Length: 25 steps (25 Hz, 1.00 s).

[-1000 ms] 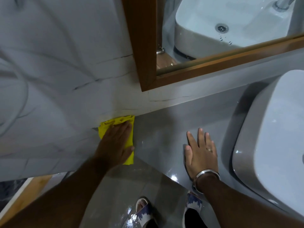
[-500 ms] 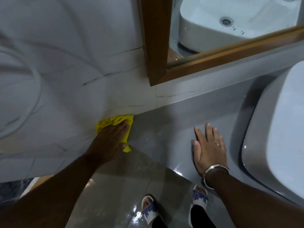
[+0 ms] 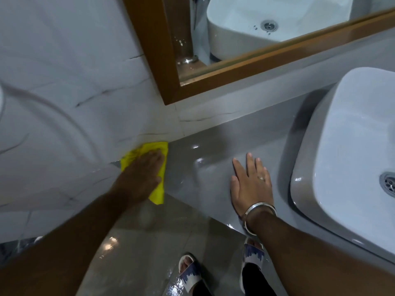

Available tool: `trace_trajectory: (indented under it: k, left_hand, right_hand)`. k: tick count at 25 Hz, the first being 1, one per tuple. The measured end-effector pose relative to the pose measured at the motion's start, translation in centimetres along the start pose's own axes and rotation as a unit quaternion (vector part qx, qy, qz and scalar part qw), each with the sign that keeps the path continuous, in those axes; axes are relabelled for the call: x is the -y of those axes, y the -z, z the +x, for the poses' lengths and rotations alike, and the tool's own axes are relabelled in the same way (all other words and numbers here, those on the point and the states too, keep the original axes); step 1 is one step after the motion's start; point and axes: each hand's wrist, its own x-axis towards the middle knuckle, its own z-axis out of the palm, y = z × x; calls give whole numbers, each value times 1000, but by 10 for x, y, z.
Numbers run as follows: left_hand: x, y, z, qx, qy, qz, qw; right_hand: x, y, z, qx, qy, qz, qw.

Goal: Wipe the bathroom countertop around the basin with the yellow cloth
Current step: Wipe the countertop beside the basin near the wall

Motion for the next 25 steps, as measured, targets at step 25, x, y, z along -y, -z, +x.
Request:
trace_trajectory:
  k: [25]
  left_hand:
    - [-57, -10, 33, 6, 170, -34, 985]
  right_hand:
    - [35, 19, 82, 22, -250, 114, 961]
